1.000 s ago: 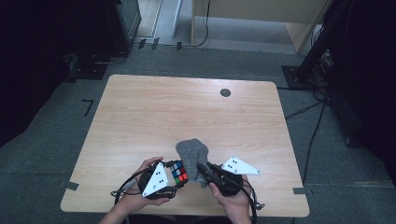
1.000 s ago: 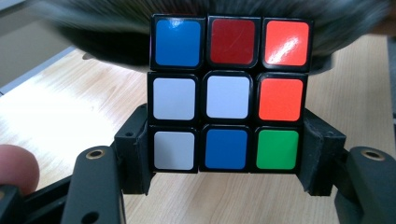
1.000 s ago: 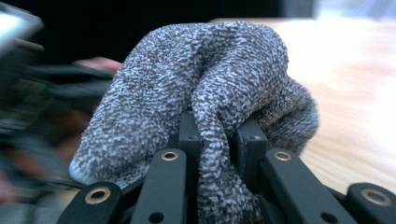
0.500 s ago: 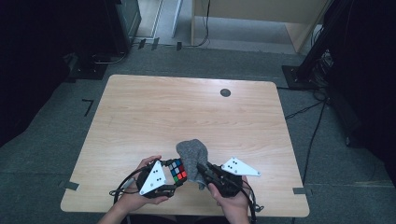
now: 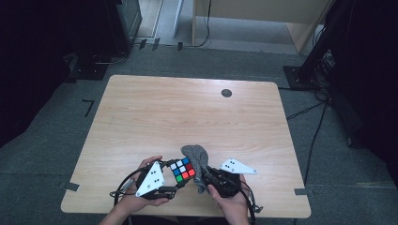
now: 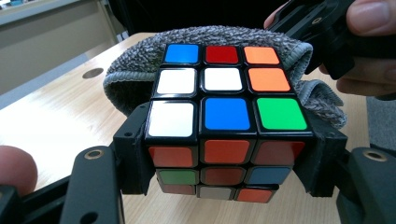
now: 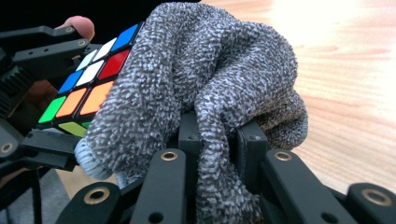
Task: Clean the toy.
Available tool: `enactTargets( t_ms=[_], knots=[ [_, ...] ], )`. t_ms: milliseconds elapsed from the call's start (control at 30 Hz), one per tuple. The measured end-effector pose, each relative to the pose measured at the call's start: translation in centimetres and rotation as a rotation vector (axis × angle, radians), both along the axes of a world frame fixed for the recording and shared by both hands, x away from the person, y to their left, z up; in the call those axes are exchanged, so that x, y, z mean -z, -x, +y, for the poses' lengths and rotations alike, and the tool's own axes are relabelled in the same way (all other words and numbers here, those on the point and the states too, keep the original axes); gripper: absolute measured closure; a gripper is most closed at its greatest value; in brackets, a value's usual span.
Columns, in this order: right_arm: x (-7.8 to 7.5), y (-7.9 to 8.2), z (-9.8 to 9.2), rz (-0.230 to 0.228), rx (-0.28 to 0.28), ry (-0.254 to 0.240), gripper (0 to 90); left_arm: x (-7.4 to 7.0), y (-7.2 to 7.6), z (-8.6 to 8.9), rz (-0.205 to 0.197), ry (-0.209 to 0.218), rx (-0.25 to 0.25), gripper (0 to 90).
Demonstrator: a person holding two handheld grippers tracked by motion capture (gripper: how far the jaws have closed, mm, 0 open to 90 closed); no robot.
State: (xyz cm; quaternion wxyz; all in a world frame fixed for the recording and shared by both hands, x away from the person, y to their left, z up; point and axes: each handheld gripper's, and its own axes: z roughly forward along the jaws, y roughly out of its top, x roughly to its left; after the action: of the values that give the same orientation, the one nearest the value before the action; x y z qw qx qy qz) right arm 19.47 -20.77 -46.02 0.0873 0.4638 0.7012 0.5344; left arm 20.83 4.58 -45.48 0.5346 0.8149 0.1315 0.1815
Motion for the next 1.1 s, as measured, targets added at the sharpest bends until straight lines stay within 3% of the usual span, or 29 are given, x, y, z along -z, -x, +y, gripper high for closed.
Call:
enactTargets(
  t_ms=[100,200,267,333,400,433,500,567,633,700,767,800,867,967,1000,1067,1100],
  knots=[
    [0.0,-0.1,-0.1,0.021,-0.006,-0.025,77.2,0.1,-0.2,0.2,0.021,0.014,0.005,33.8],
    [0.0,-0.1,-0.1,0.024,-0.009,-0.026,77.2,0.0,0.0,0.2,0.001,0.016,0.006,33.8],
    [-0.6,0.1,-0.3,-0.002,0.0,-0.033,77.0,-0.1,0.0,0.2,-0.013,0.023,0.002,34.2],
    [-1.8,0.6,-0.6,-0.061,0.008,-0.049,76.9,-0.1,0.0,0.1,-0.02,0.006,0.001,34.3],
    [-3.2,1.6,-0.1,-0.155,0.02,0.009,76.8,0.2,0.2,-0.3,-0.034,-0.036,-0.011,34.3],
    [-3.9,2.3,0.7,-0.211,0.008,0.058,76.7,0.3,0.3,-0.5,-0.038,-0.048,-0.016,34.3],
    [-4.4,3.2,2.2,-0.276,-0.035,0.129,76.0,0.4,0.6,-1.0,-0.05,-0.076,-0.02,34.4],
    [-4.1,4.3,4.6,-0.351,-0.065,0.284,75.1,0.4,0.8,-1.3,-0.061,-0.092,-0.023,34.4],
    [-3.7,4.8,5.6,-0.416,-0.064,0.377,75.0,0.4,0.9,-1.3,-0.082,-0.11,-0.036,34.5],
    [-3.8,4.3,4.9,-0.394,-0.046,0.351,74.9,0.4,0.8,-1.2,-0.079,-0.106,-0.042,34.6],
    [-3.7,3.7,3.8,-0.379,0.017,0.342,75.0,0.4,0.7,-1.2,-0.076,-0.11,-0.042,34.6],
    [-3.6,3.4,3.1,-0.339,0.049,0.321,75.2,0.5,0.7,-1.2,-0.071,-0.105,-0.039,34.6],
    [-3.6,3.0,2.3,-0.309,0.084,0.319,75.3,0.5,0.6,-1.1,-0.065,-0.087,-0.038,34.6],
    [-3.8,3.4,2.7,-0.324,0.04,0.268,74.9,0.6,0.3,-1.1,-0.061,-0.098,-0.048,34.6],
    [-4.0,3.9,3.5,-0.352,-0.012,0.267,74.3,0.6,0.3,-1.1,-0.059,-0.098,-0.05,34.6],
    [-4.0,4.3,4.7,-0.385,-0.074,0.298,73.1,0.5,0.4,-1.0,-0.059,-0.086,-0.039,34.6],
    [-3.9,4.4,5.1,-0.393,-0.08,0.315,73.2,0.4,0.5,-1.0,-0.059,-0.081,-0.034,34.6]
  ],
)
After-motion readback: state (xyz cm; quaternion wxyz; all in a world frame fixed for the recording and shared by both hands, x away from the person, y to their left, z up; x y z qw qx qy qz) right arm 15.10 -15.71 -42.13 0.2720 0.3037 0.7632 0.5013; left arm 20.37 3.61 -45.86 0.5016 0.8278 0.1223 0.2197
